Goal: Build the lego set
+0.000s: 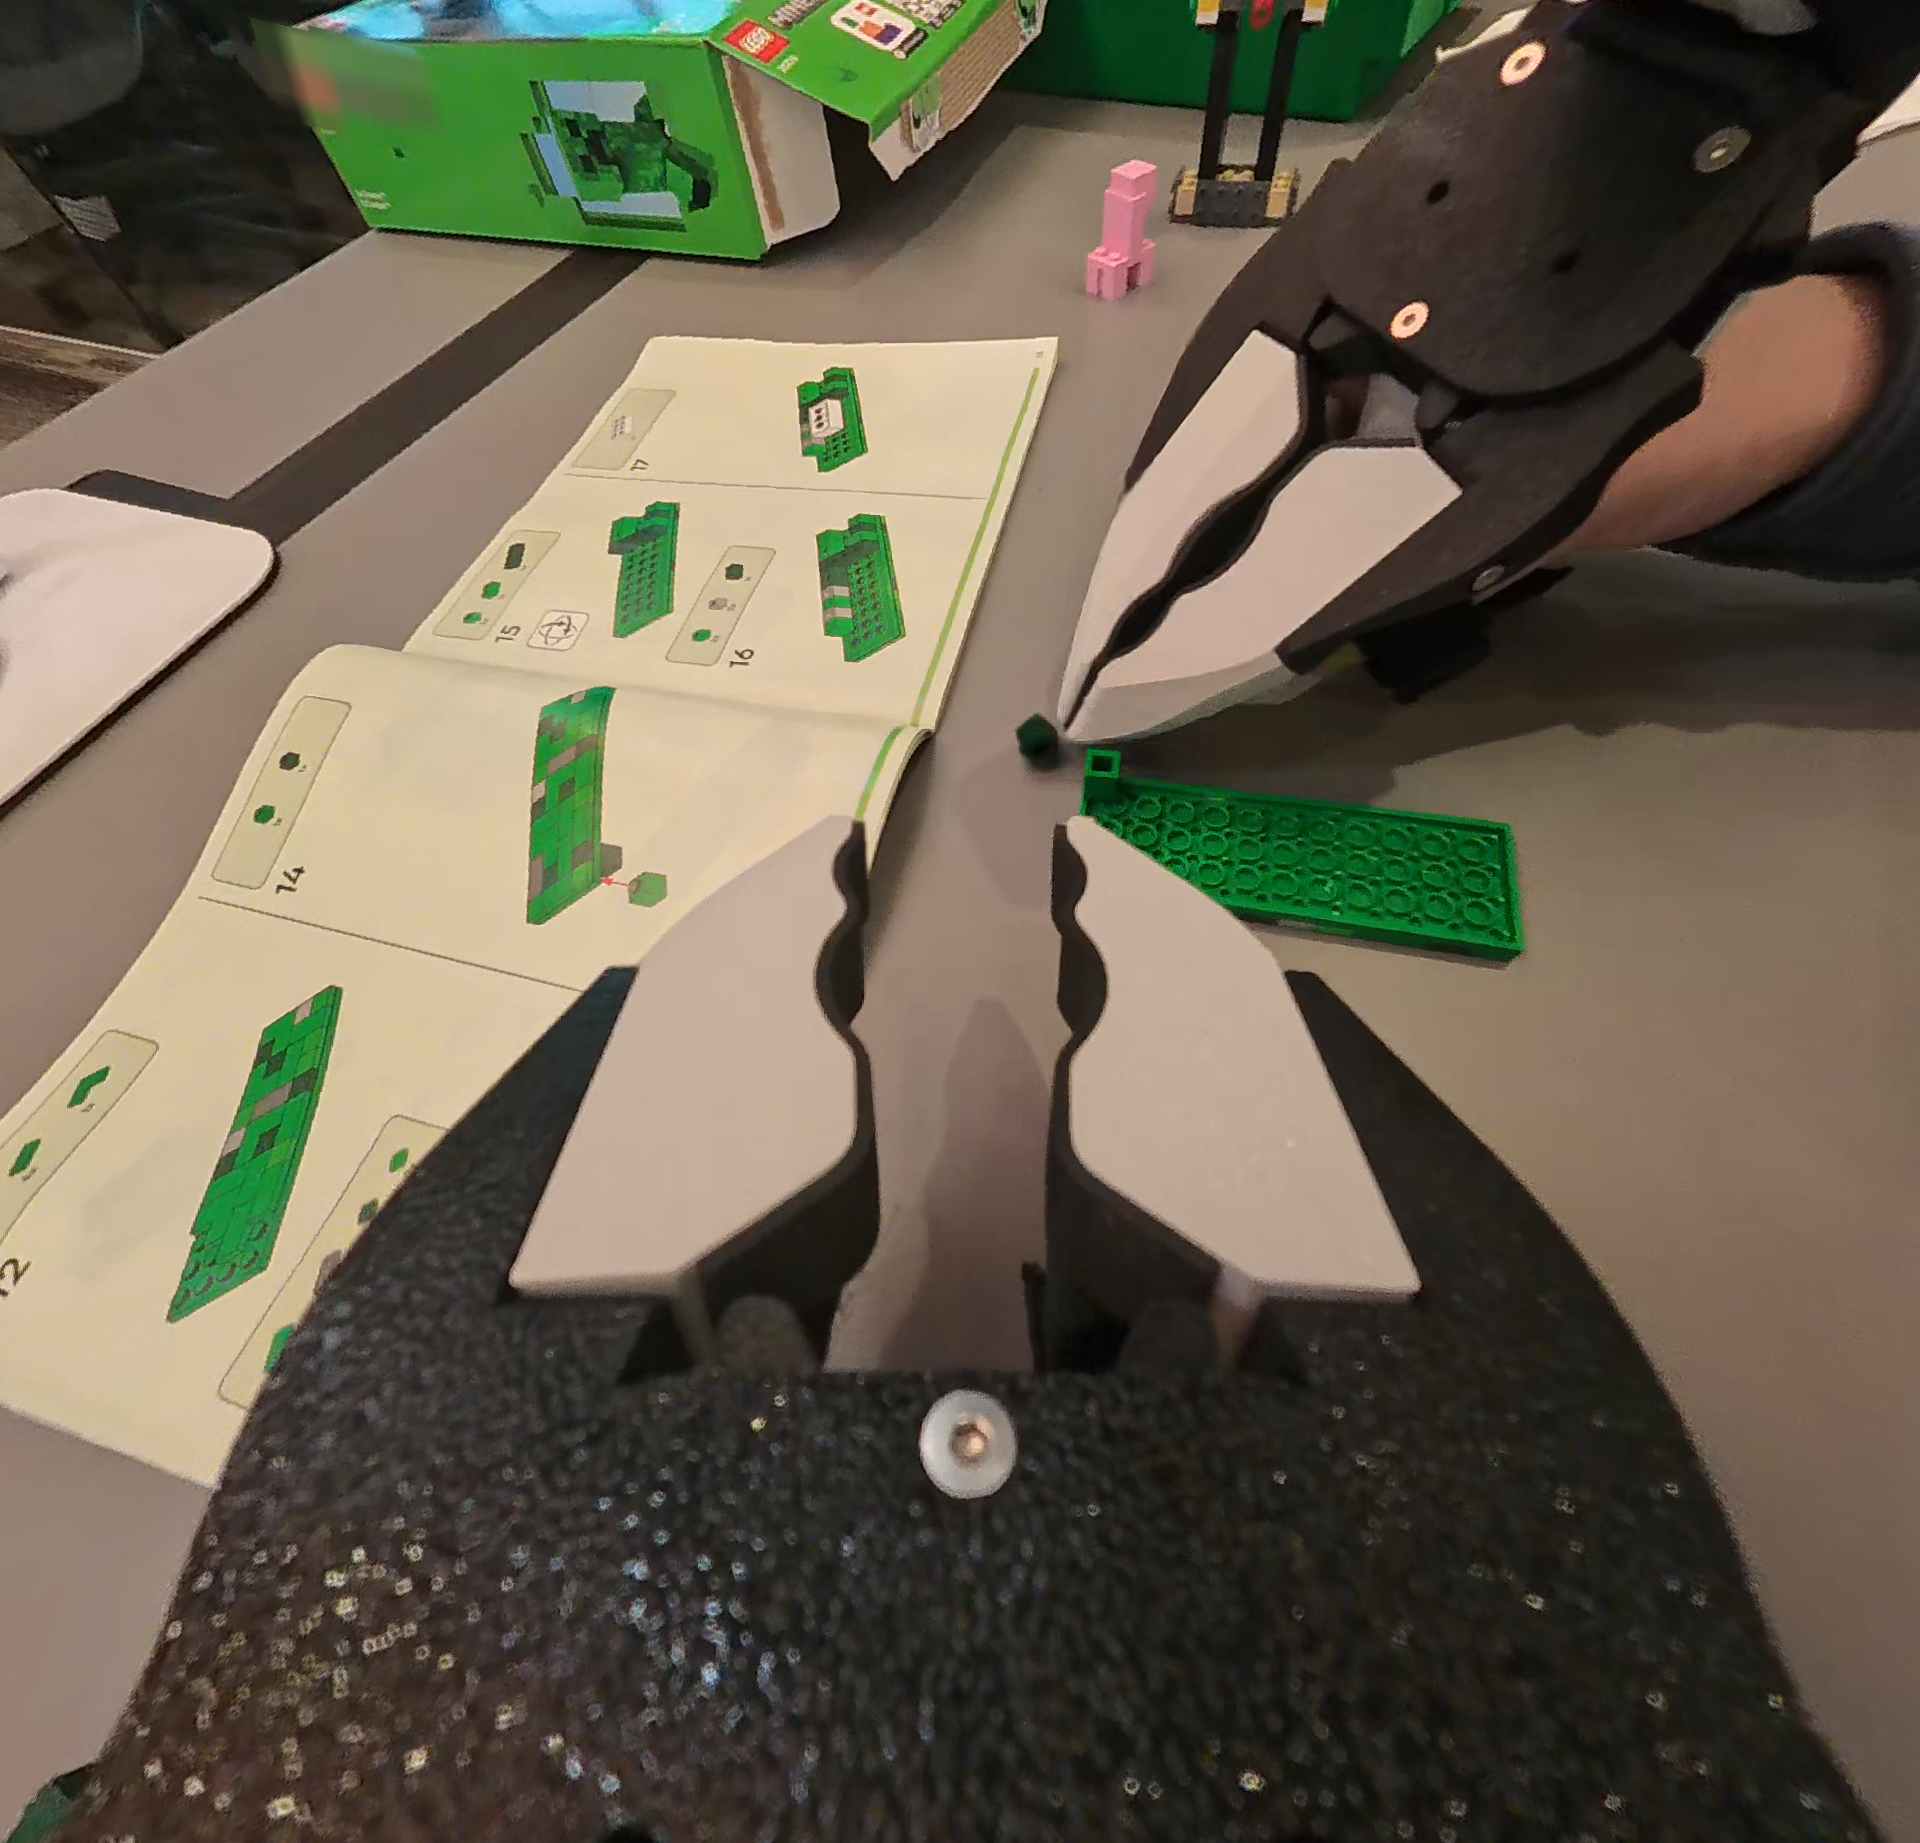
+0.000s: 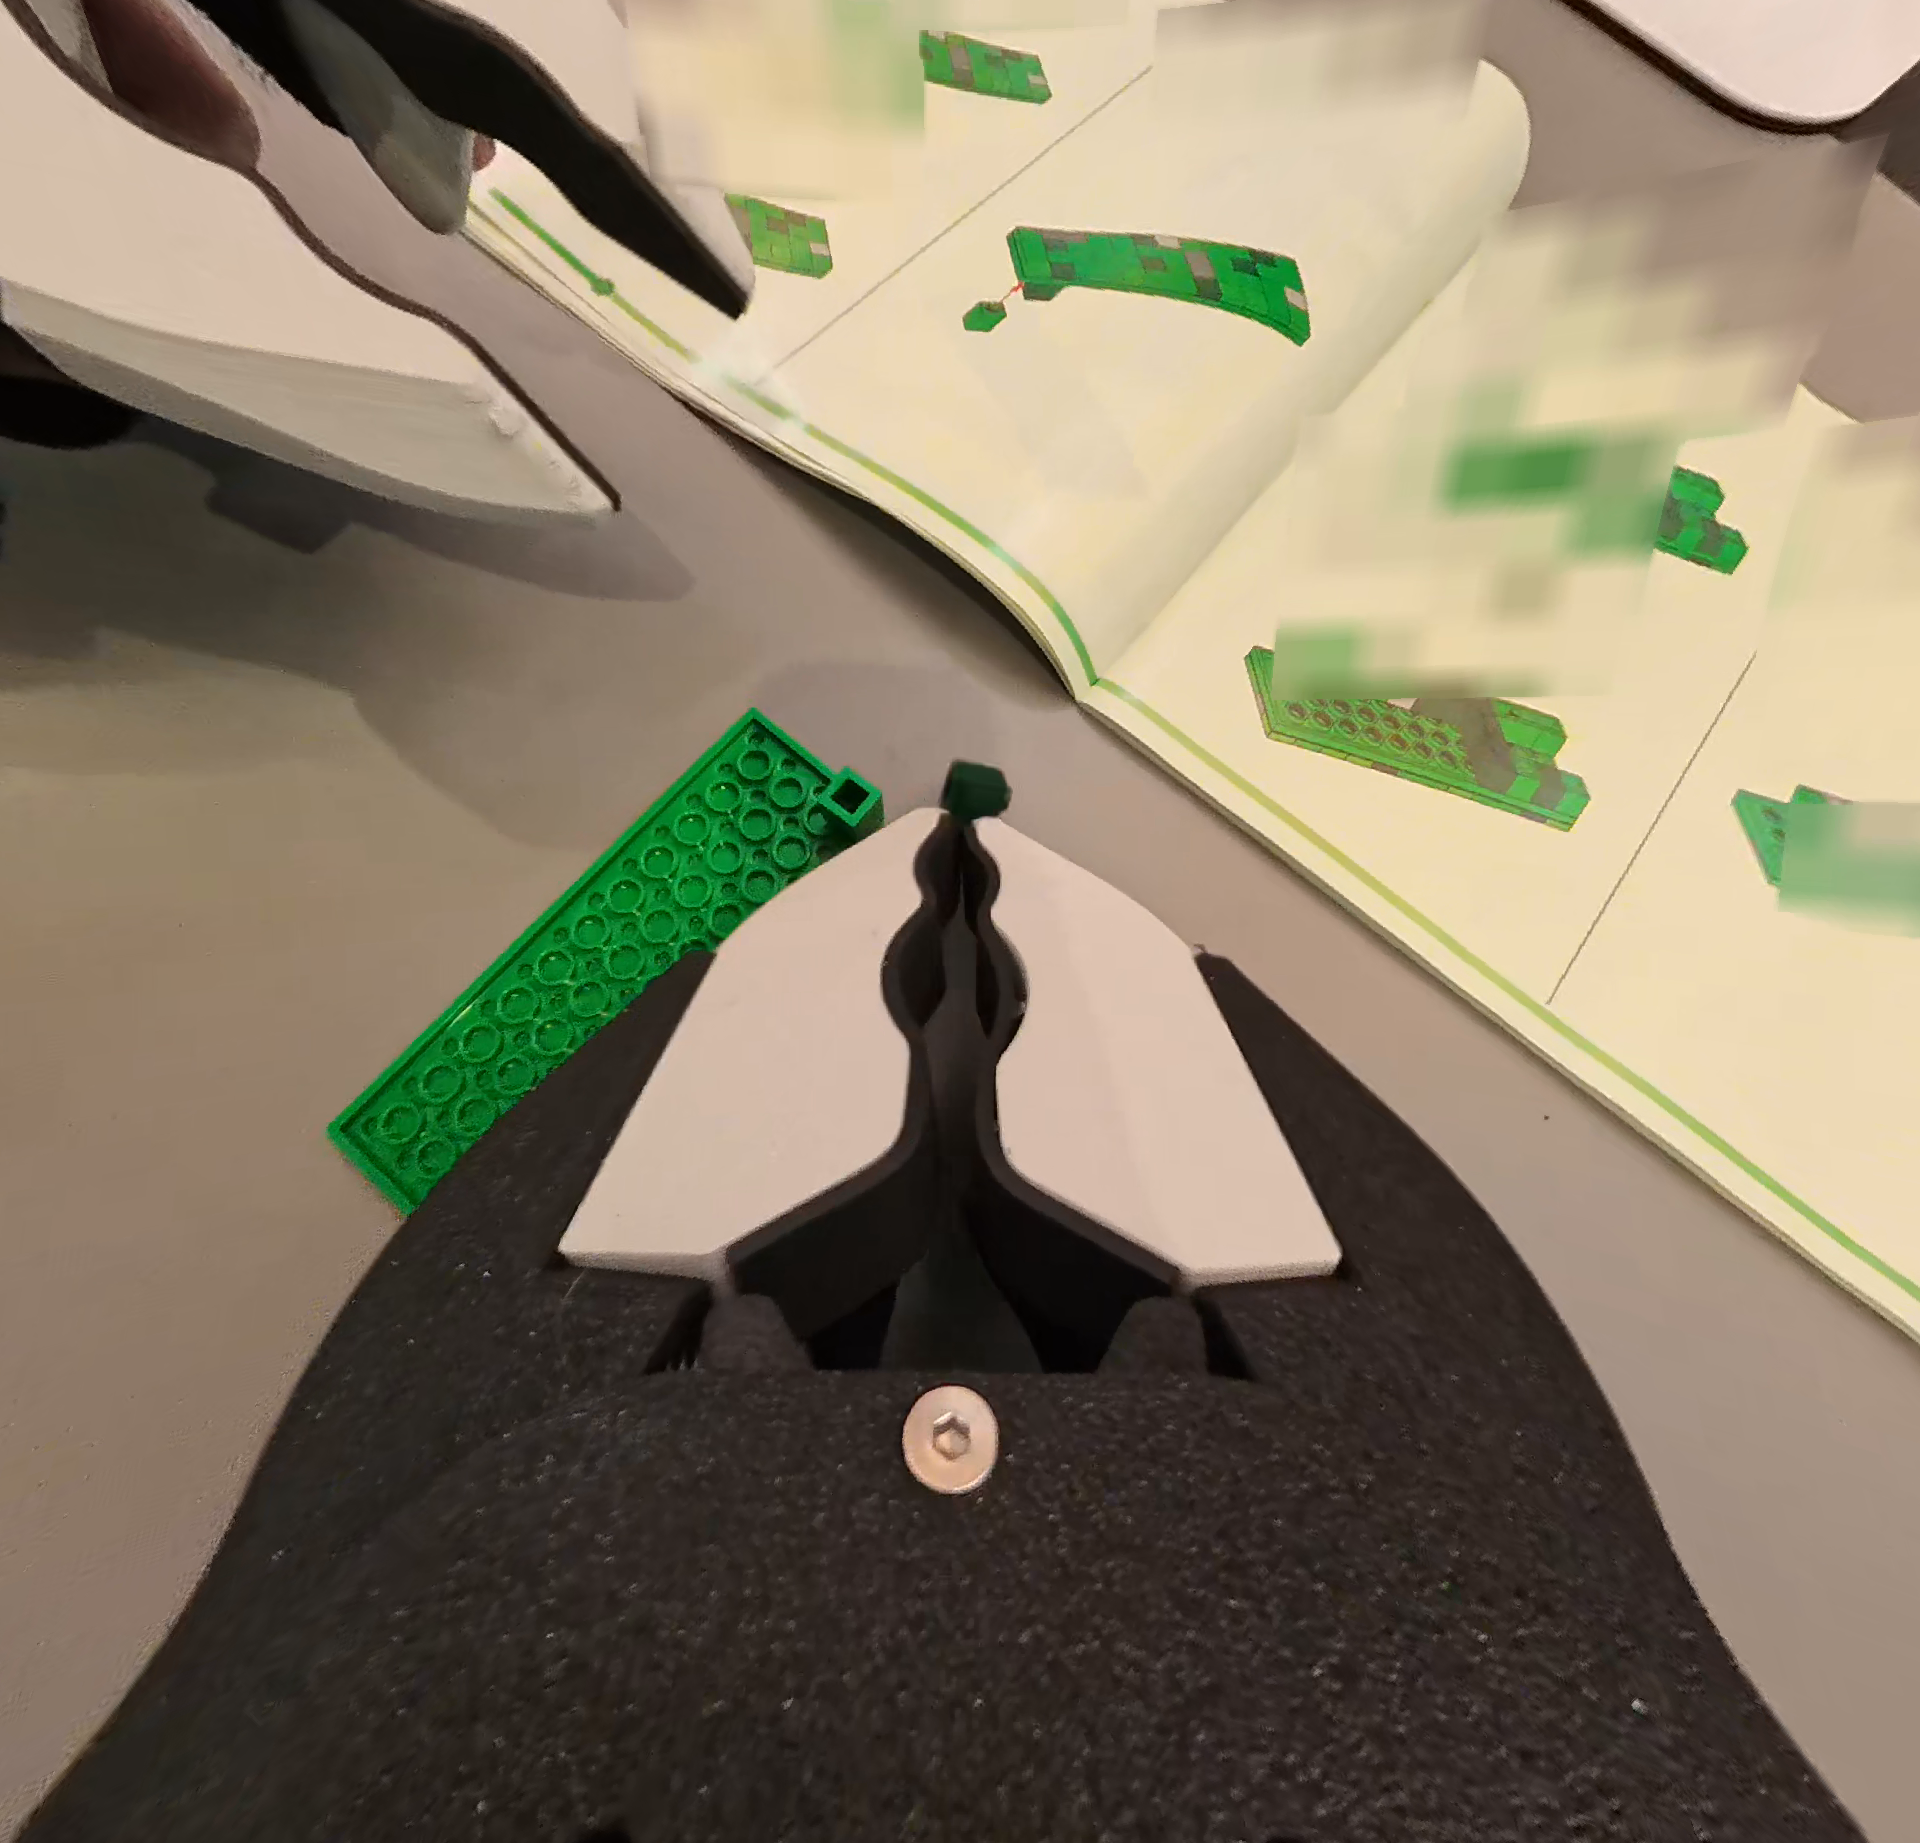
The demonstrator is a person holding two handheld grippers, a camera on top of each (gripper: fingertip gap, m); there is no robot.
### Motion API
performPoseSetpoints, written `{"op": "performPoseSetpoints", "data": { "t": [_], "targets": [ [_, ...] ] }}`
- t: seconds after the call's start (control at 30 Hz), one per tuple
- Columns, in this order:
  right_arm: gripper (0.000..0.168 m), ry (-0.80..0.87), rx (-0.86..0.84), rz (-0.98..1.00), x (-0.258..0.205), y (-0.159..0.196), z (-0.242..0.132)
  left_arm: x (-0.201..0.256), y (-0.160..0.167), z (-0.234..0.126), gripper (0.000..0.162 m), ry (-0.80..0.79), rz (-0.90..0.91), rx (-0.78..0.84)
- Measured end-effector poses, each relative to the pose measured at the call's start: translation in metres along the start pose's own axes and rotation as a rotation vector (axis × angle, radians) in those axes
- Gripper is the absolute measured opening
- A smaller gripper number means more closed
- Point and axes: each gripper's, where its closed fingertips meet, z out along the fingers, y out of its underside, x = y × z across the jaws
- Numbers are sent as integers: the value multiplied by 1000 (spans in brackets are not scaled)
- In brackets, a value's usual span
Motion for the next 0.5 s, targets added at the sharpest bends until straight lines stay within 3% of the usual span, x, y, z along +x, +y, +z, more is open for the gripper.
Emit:
{"op": "performPoseSetpoints", "data": {
  "t": [0.5],
  "targets": [
    [14, -83, -10, -80, 4, -2, -6, -5, 5, -3, 31, -14, -32, 21]
  ]
}}
